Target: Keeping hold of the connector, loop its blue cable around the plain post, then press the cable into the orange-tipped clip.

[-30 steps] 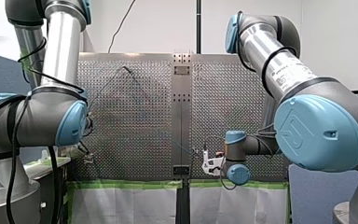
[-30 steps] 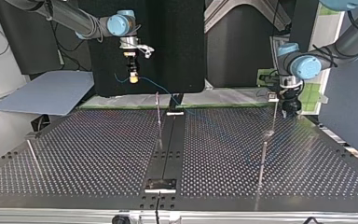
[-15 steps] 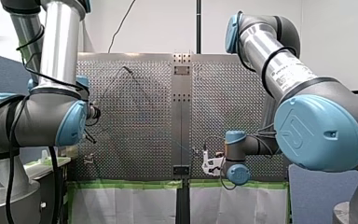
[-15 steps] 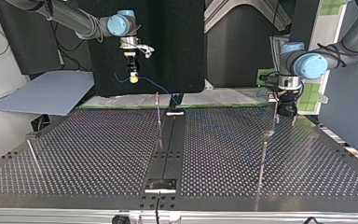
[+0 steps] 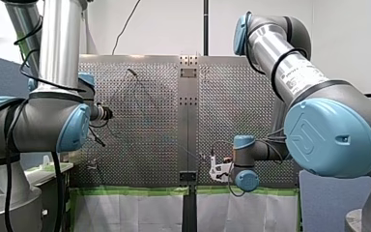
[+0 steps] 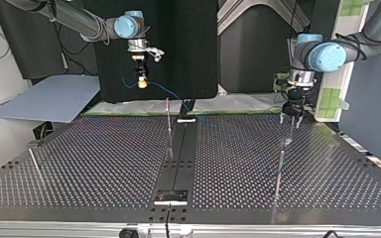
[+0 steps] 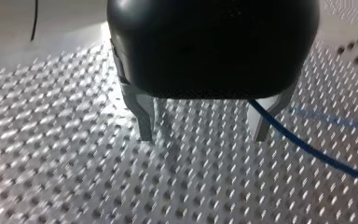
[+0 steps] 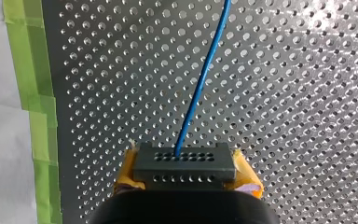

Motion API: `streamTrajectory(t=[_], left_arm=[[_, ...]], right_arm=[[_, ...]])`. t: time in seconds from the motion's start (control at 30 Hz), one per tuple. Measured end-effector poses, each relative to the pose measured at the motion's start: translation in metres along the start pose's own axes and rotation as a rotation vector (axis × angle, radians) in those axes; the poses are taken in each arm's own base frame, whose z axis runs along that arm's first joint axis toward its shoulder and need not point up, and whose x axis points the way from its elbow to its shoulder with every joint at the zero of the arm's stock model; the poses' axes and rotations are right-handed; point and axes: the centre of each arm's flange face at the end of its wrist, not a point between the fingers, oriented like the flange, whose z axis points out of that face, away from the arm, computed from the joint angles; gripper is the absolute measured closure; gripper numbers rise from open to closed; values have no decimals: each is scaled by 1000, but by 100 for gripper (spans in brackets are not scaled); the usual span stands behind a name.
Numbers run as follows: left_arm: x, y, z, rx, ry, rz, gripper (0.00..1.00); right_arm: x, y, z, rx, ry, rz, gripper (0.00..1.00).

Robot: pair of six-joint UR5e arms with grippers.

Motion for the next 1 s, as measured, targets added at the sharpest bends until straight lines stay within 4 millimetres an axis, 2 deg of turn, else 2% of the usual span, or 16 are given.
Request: streamTrajectory(t=[0.43,0.73,1.0], left_arm=[[1,-24,-39,104,-22,-79,2],[-16,-56,-46,209,-63,-95,2],[-18,-63,-49,198,-52,-49,2]], right_arm=[[0,0,0,0,-3,0,100],[0,0,0,0,-3,0,100],[0,0,0,0,-3,0,100]])
